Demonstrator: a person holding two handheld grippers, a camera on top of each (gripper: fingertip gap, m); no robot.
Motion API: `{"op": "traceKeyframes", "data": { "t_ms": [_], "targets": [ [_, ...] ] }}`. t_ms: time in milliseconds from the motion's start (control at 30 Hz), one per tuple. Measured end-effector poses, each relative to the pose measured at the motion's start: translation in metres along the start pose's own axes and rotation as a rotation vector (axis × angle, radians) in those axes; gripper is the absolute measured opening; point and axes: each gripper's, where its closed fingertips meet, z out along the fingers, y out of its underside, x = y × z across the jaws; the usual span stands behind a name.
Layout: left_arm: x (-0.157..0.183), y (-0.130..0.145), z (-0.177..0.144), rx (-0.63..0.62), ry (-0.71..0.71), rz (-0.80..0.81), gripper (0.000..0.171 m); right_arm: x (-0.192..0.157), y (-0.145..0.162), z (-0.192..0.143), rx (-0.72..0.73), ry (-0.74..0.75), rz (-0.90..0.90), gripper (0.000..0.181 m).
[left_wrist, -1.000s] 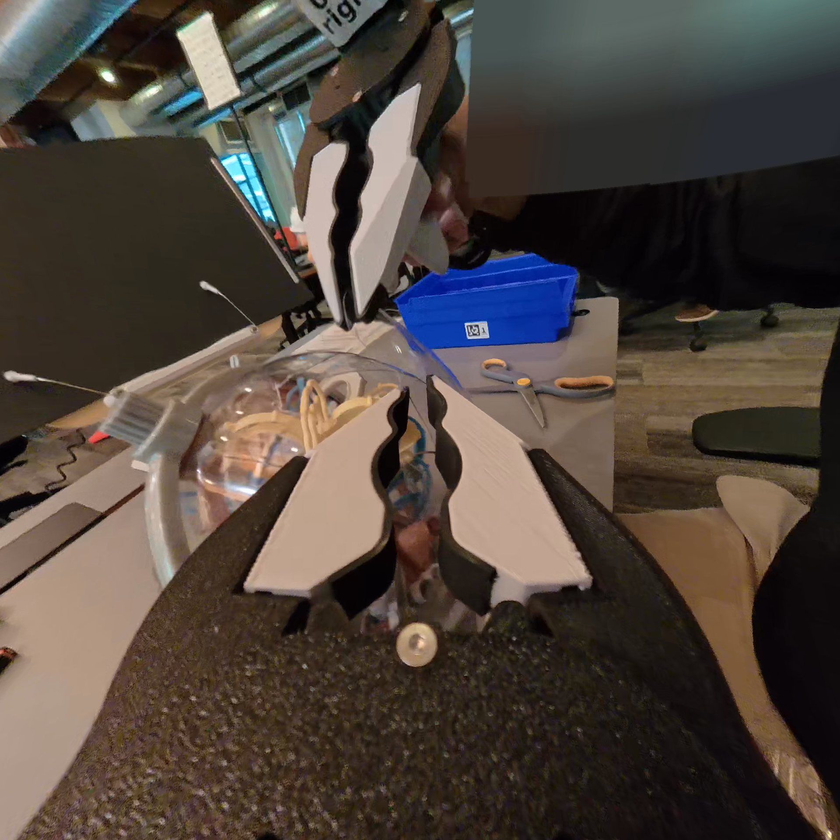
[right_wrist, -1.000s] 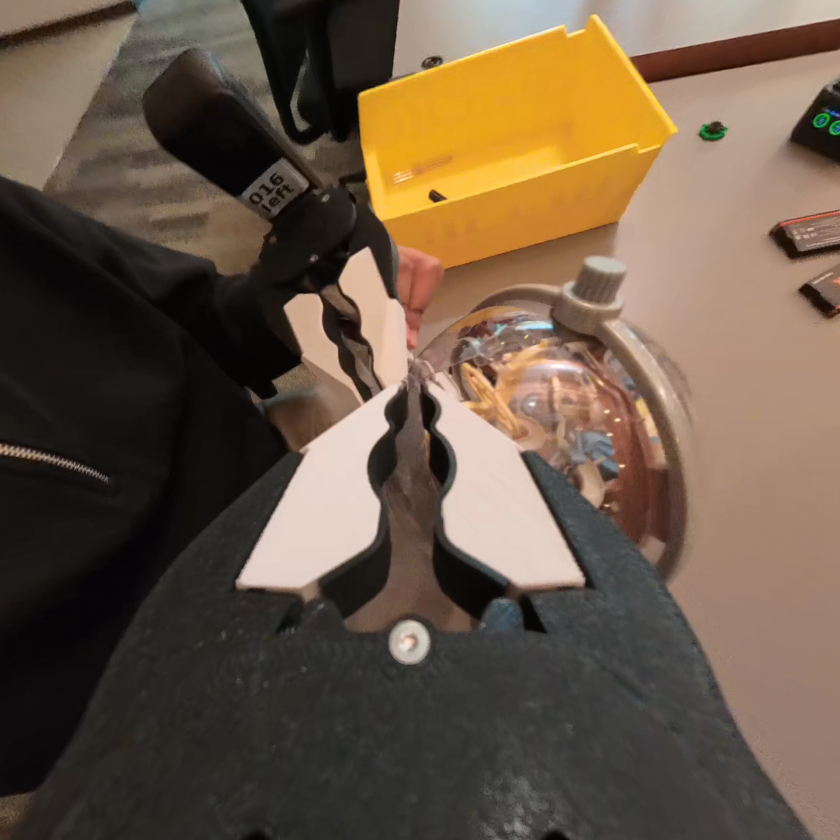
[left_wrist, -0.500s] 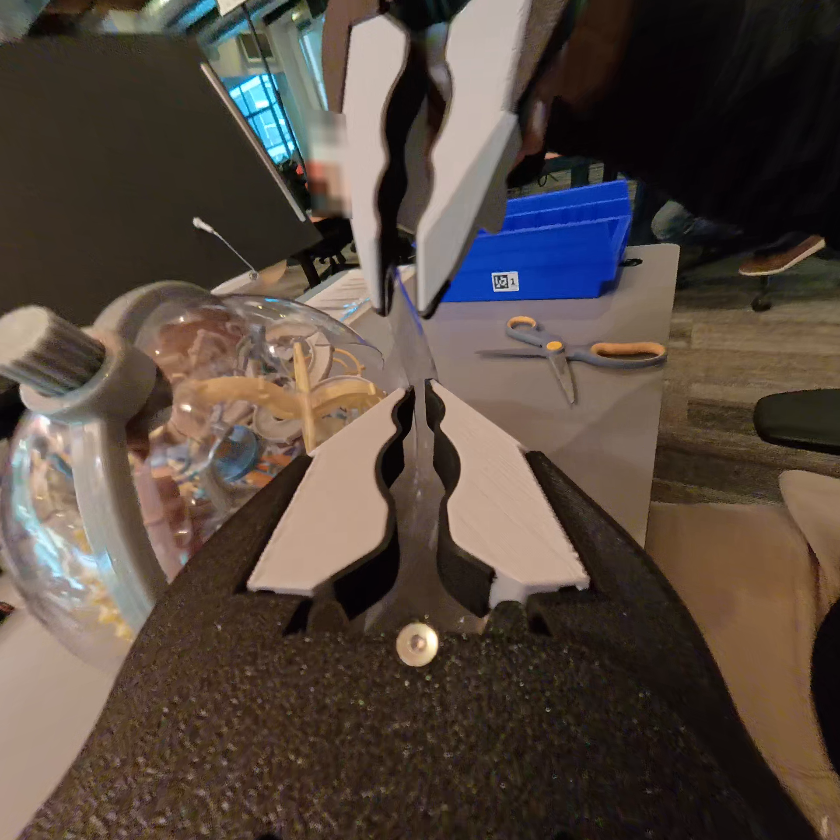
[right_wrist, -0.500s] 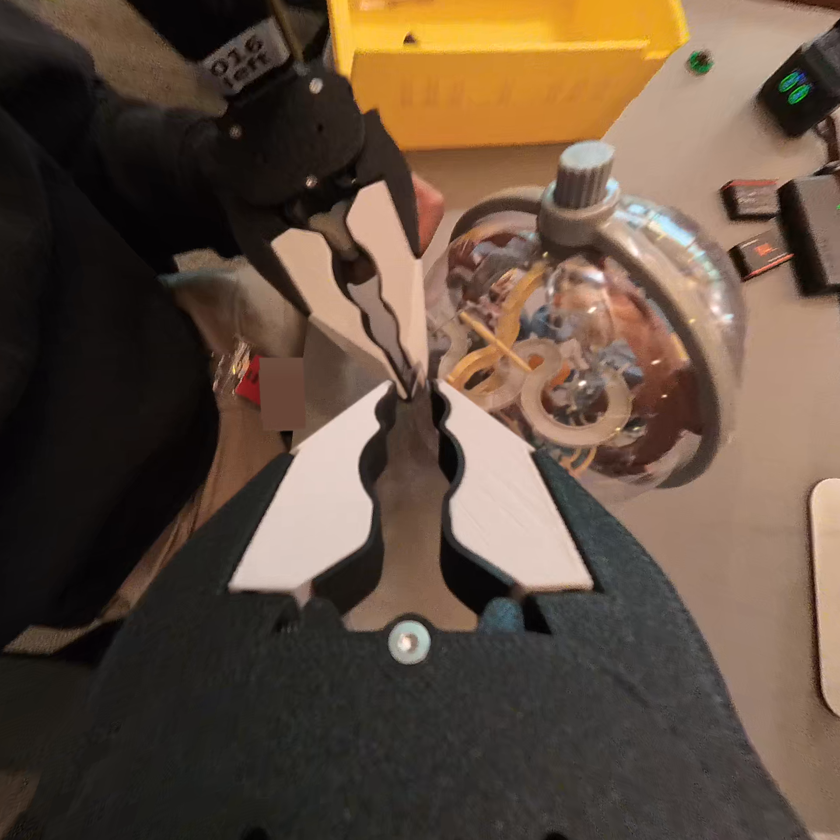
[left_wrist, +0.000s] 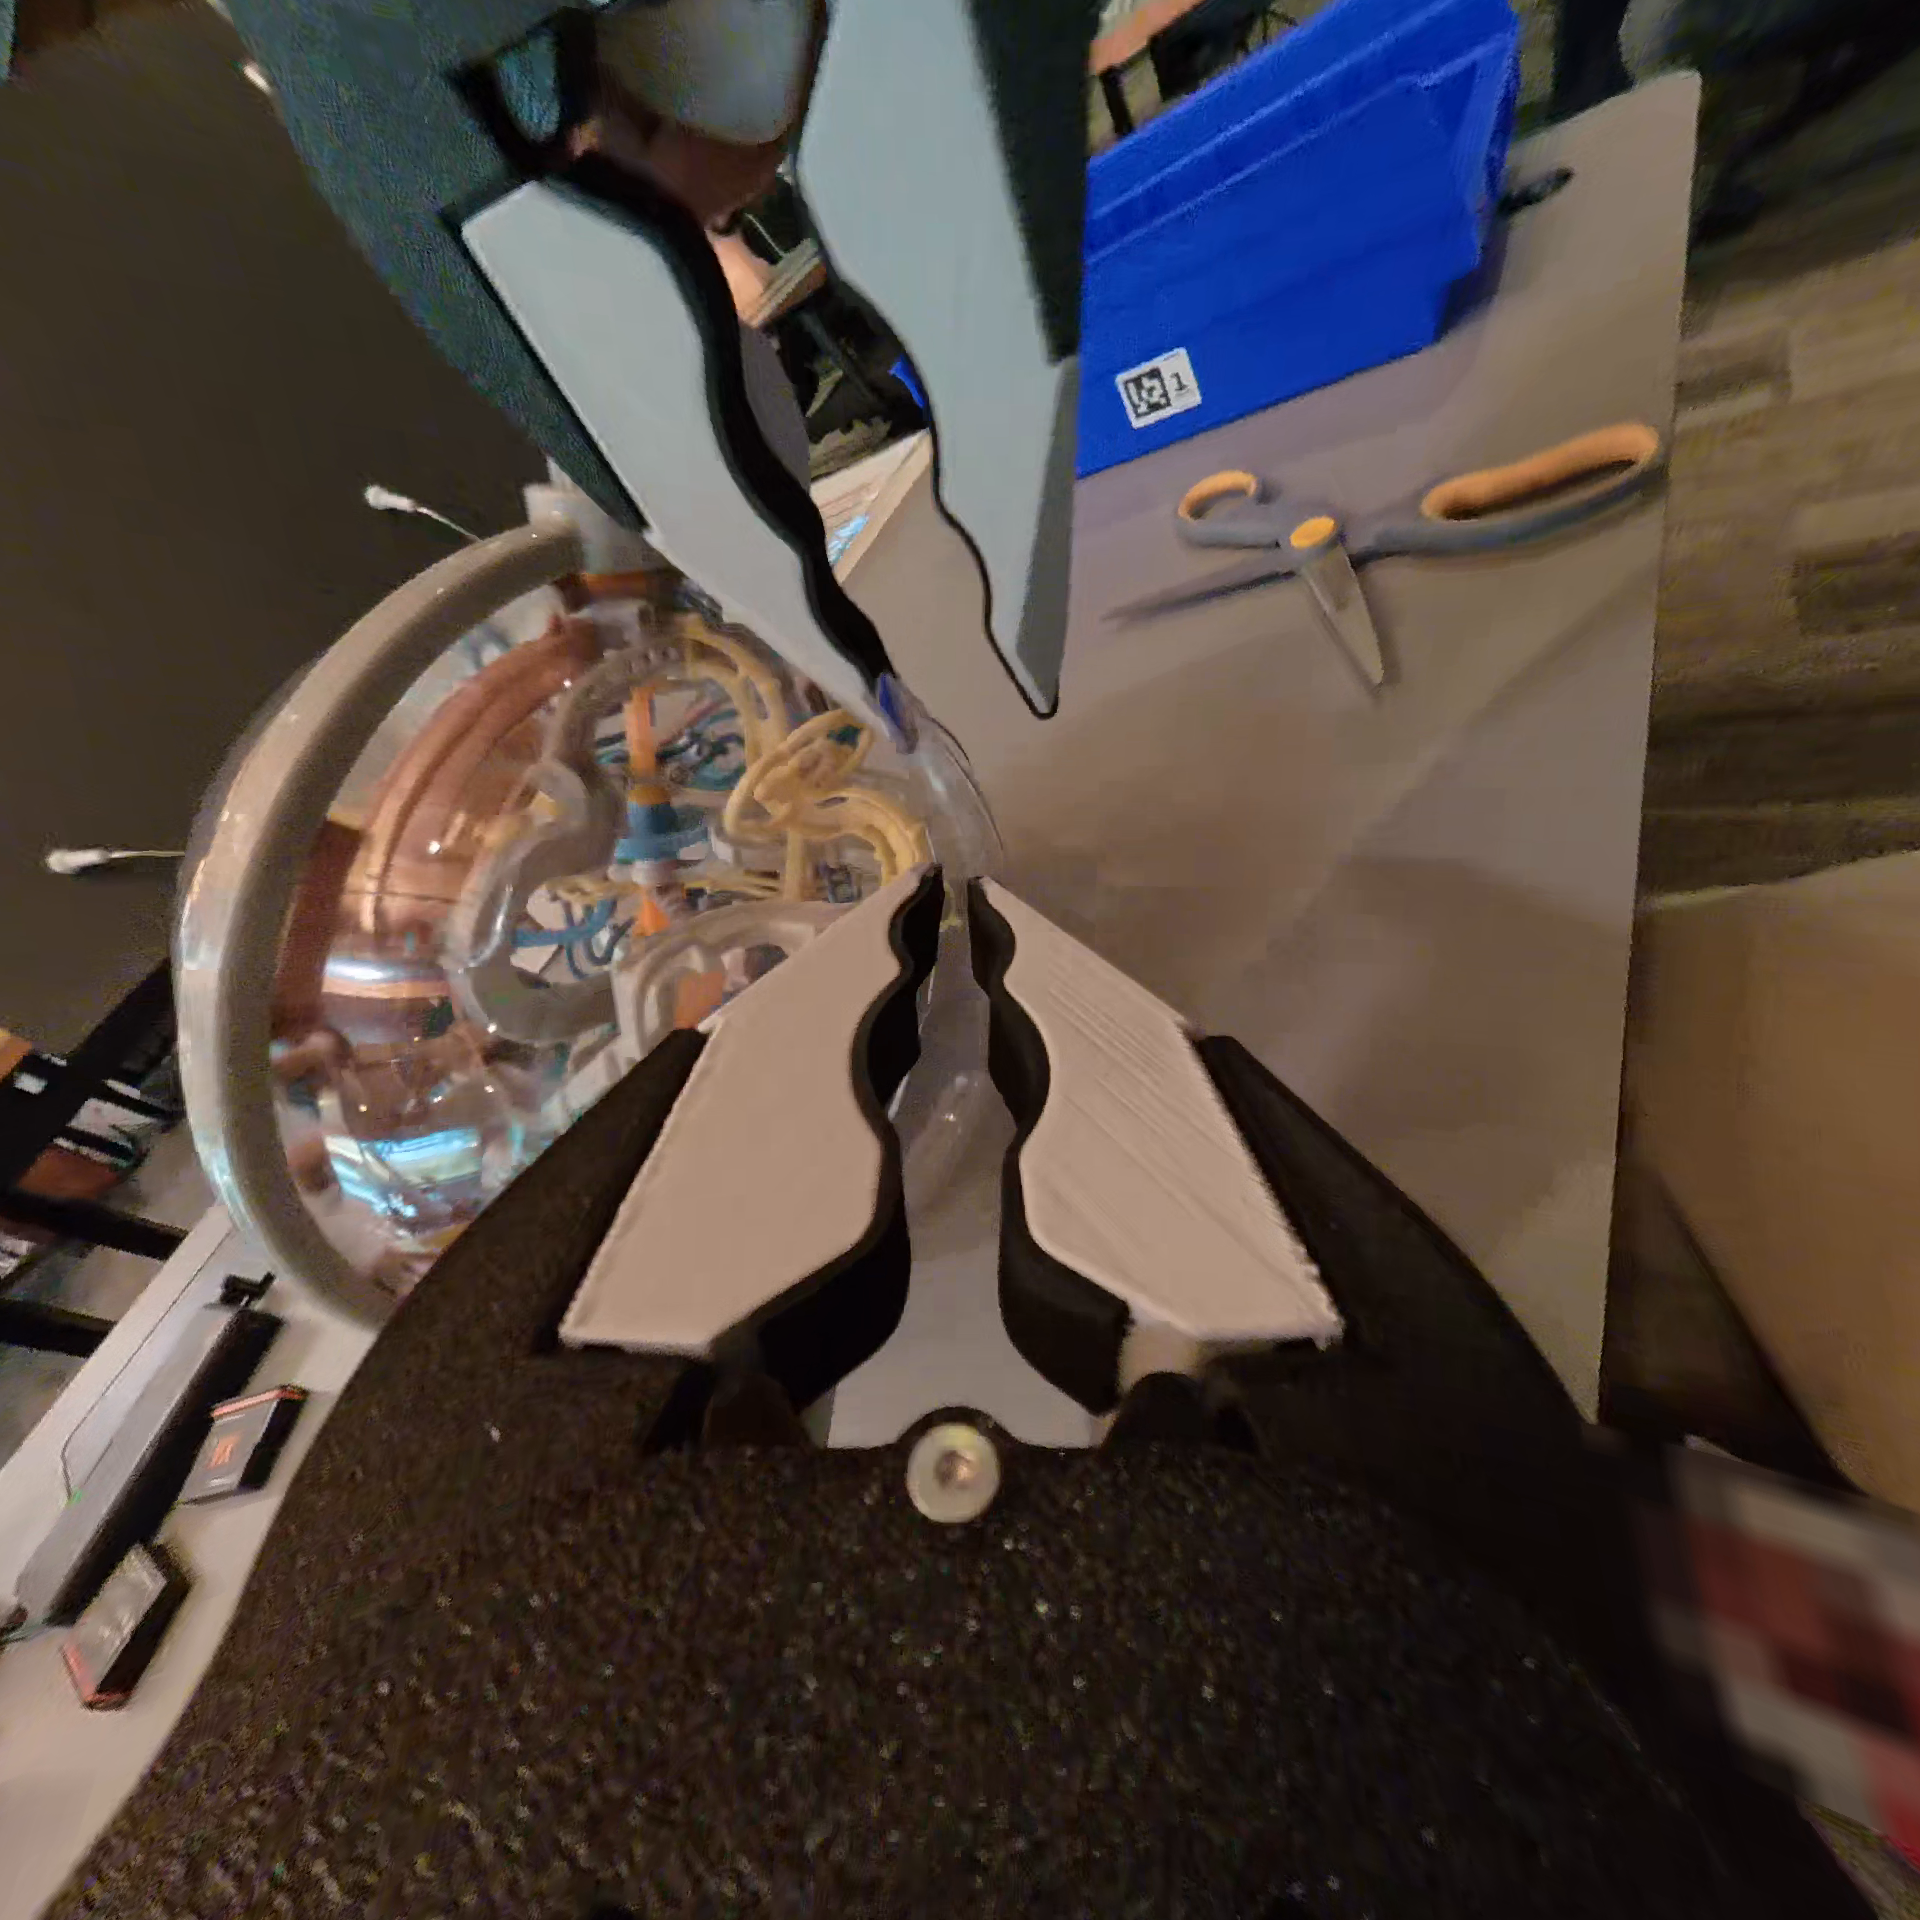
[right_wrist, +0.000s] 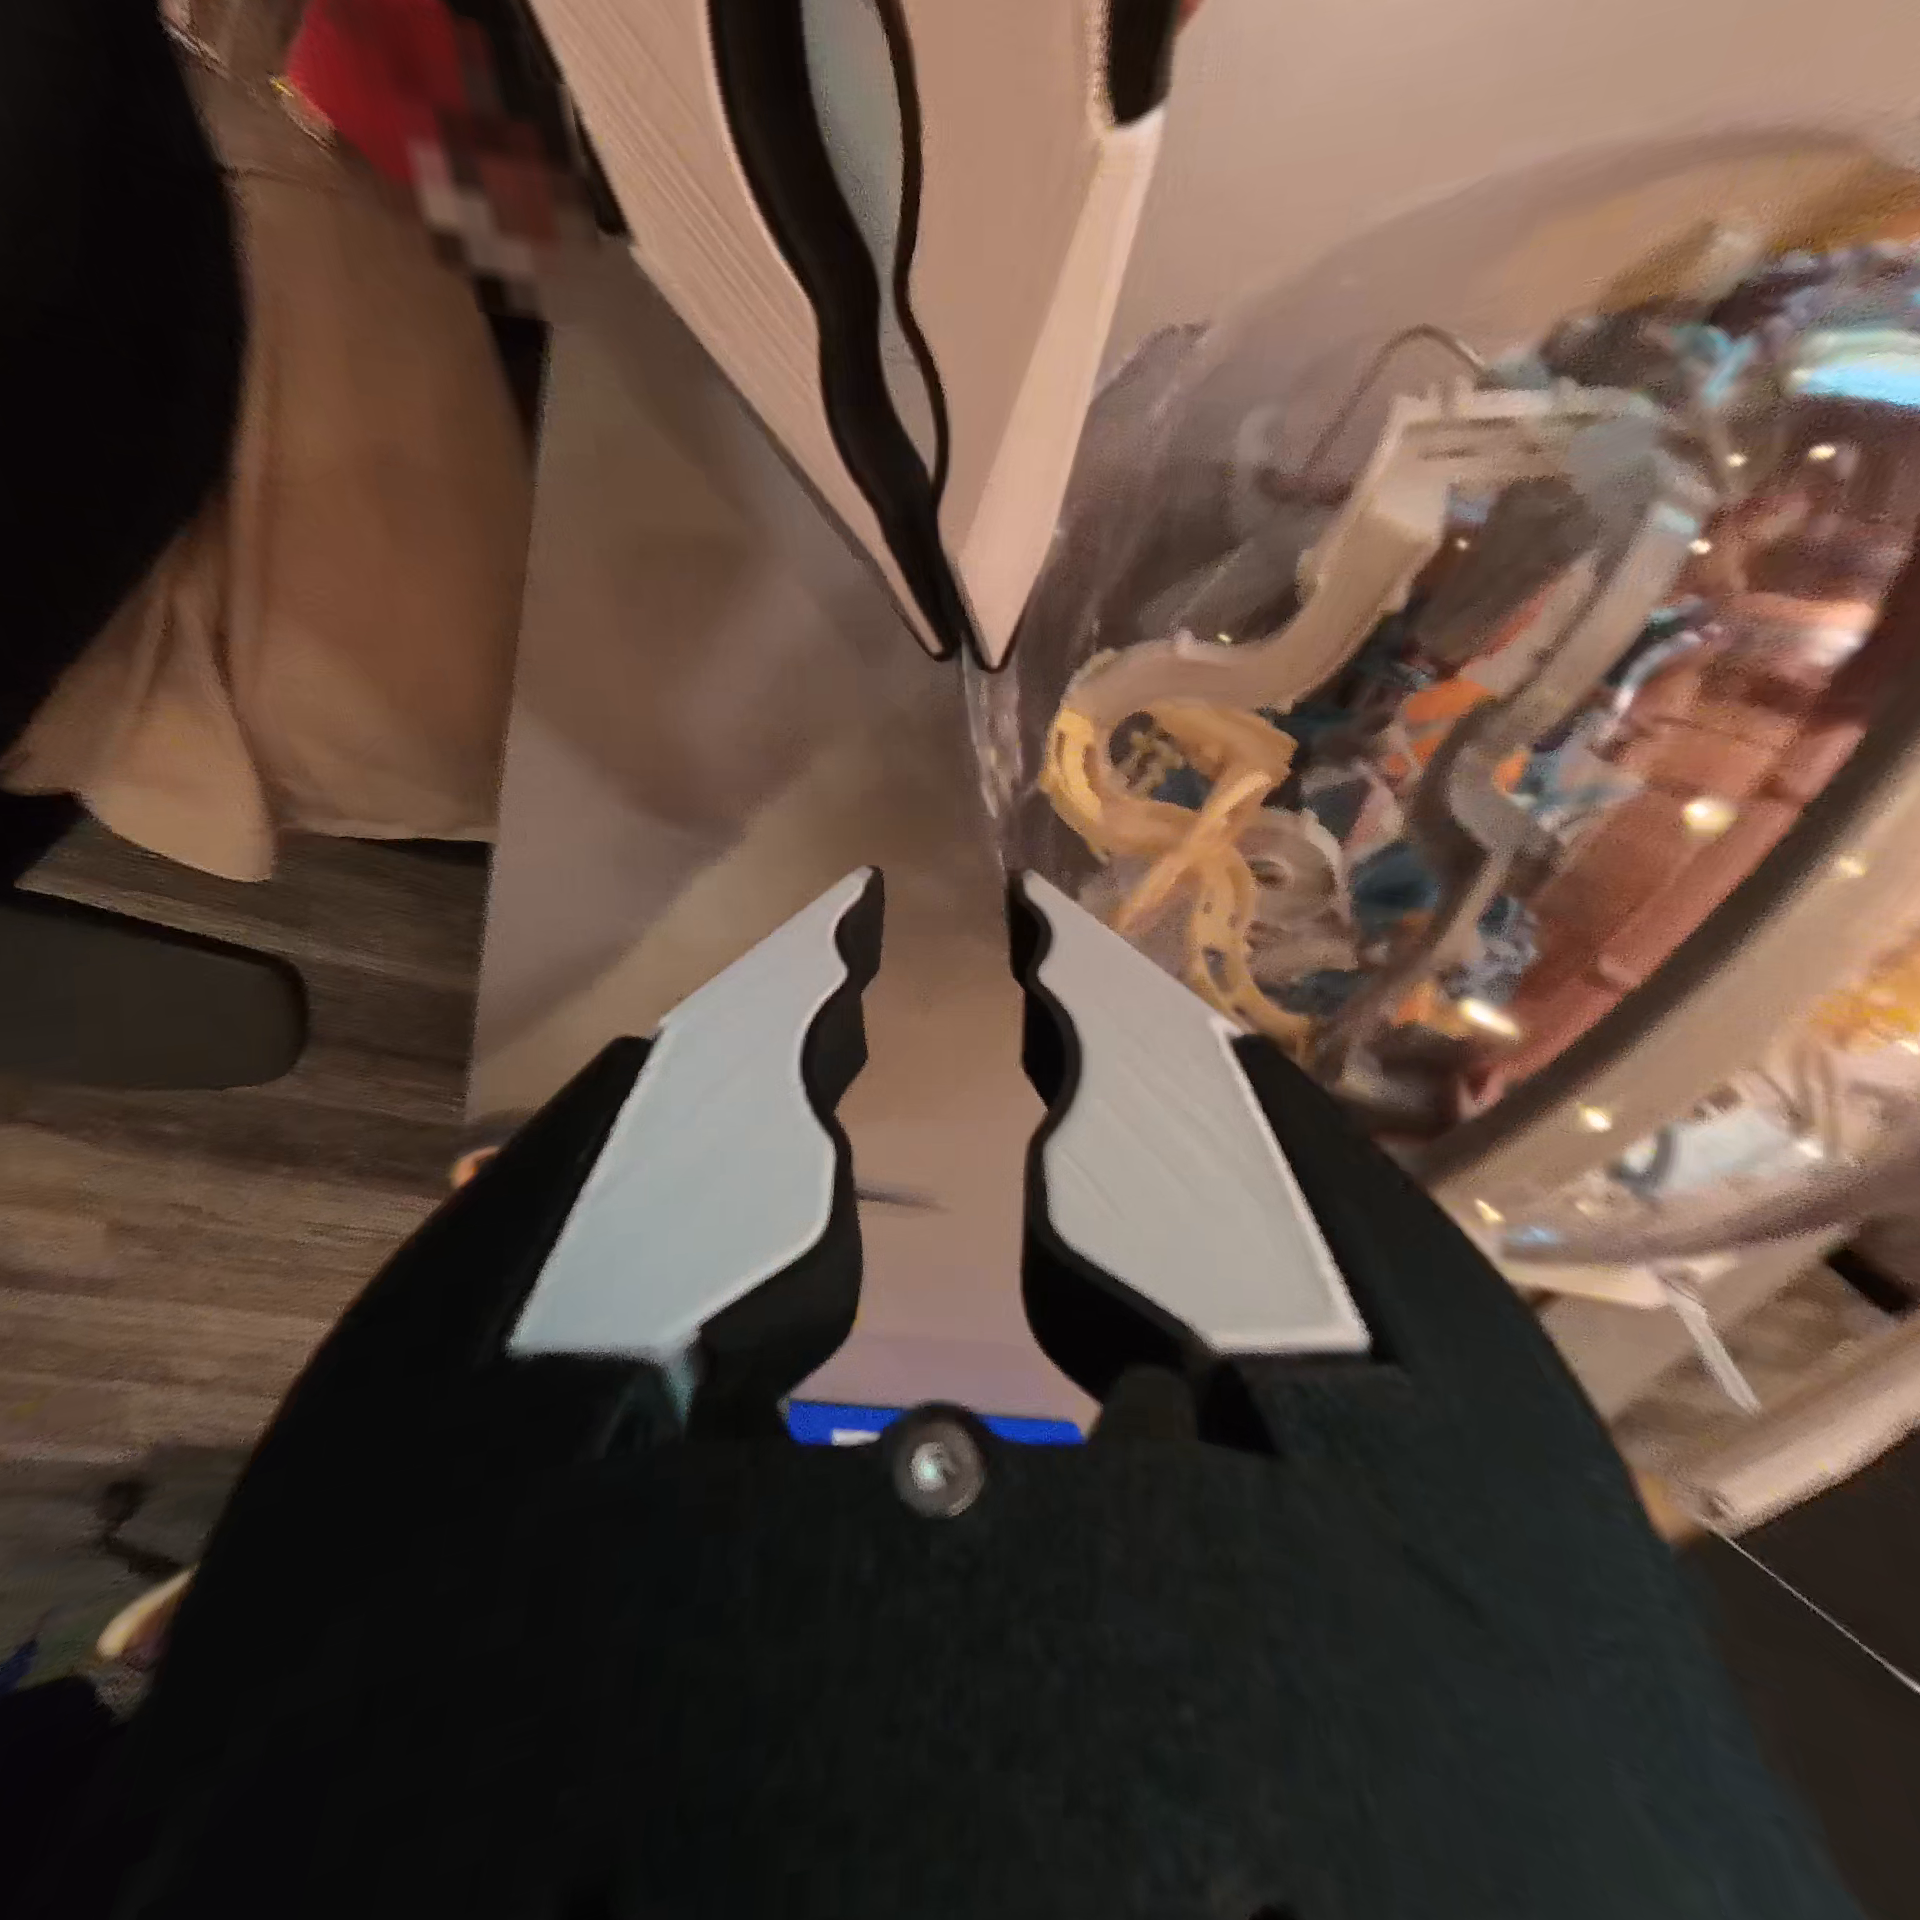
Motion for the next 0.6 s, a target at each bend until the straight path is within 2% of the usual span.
{"op": "traceKeyframes", "data": {
  "t_ms": [133,200,333,400,533,600],
  "targets": [
    [0.003,0.0,-0.002,0.022,0.021,0.011,0.001,-0.002,-0.027,-0.002,0.195,-0.054,0.061,0.022],
    [0.006,-0.002,-0.002,0.046,0.035,0.007,0.0,-0.006,-0.036,0.0,0.243,-0.036,0.062,0.022],
    [0.008,-0.005,0.001,0.075,0.054,-0.052,0.0,-0.005,-0.029,0.018,0.117,0.151,-0.027,0.022],
    [0.007,-0.006,0.002,0.085,0.055,-0.08,0.0,0.004,-0.028,0.018,0.079,0.266,-0.047,0.011],
    [0.005,-0.005,0.003,0.093,0.056,-0.12,0.0,0.007,-0.029,0.019,0.115,0.32,-0.012,0.01],
    [0.006,-0.006,0.0,0.114,0.071,-0.131,0.0,0.006,-0.034,0.017,0.157,0.396,-0.055,0.01]
  ]
}}
